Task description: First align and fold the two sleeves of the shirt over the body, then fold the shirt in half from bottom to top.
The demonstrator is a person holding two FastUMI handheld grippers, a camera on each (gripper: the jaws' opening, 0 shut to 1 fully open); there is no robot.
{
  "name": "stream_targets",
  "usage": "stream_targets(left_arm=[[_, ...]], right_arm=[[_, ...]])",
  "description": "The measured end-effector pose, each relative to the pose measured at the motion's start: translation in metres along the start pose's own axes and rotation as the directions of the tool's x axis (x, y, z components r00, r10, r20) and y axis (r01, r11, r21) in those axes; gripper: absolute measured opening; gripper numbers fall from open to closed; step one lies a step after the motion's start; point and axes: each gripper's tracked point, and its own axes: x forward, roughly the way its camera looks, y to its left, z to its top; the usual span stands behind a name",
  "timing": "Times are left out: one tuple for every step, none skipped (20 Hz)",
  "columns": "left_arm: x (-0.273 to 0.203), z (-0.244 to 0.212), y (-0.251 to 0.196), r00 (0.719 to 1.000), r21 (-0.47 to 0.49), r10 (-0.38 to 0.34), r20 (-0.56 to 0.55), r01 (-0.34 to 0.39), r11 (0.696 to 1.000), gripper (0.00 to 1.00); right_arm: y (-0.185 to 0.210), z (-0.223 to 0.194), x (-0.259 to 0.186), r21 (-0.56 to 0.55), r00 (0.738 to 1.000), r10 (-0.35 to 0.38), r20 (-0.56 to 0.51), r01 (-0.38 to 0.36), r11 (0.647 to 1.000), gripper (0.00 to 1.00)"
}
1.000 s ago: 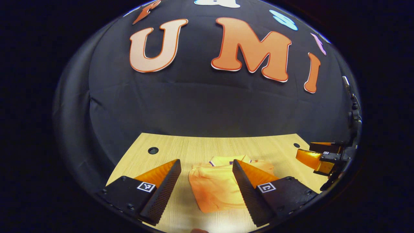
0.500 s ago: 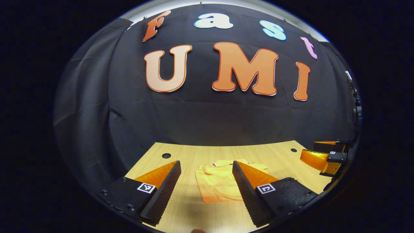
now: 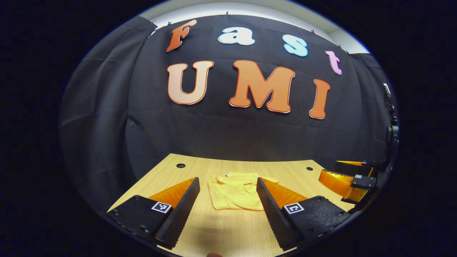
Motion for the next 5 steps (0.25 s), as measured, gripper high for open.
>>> stream_targets(left_arm=[[-0.005, -0.002, -0.001, 1.0, 0.016, 0.001, 0.007, -0.001, 1.0, 0.98], [-0.011, -0.005, -0.003, 1.0, 0.027, 0.002, 0.001, -0.002, 1.0, 0.98], [-0.017, -0.011, -0.005, 1.0, 0.03, -0.002, -0.008, 0.002, 1.0, 0.98], [-0.021, -0.013, -0.008, 1.0, 0.031, -0.006, -0.011, 0.006, 1.0, 0.98], [-0.023, -0.014, -0.011, 1.0, 0.037, -0.008, -0.012, 0.008, 0.999, 0.98]], right_arm=[[0.001, 0.0, -0.001, -0.001, 1.0, -0.001, -0.001, 0.001, 1.0, 0.95], [0.002, 0.001, 0.001, -0.001, 1.0, 0.008, 0.002, -0.008, 1.0, 0.94], [0.002, 0.002, 0.0, -0.004, 1.0, 0.012, 0.01, -0.012, 1.0, 0.95], [0.002, 0.003, -0.001, -0.008, 1.0, 0.017, 0.017, -0.017, 1.0, 0.95], [0.002, 0.0, -0.003, -0.009, 1.0, 0.019, 0.016, -0.018, 1.0, 0.95]])
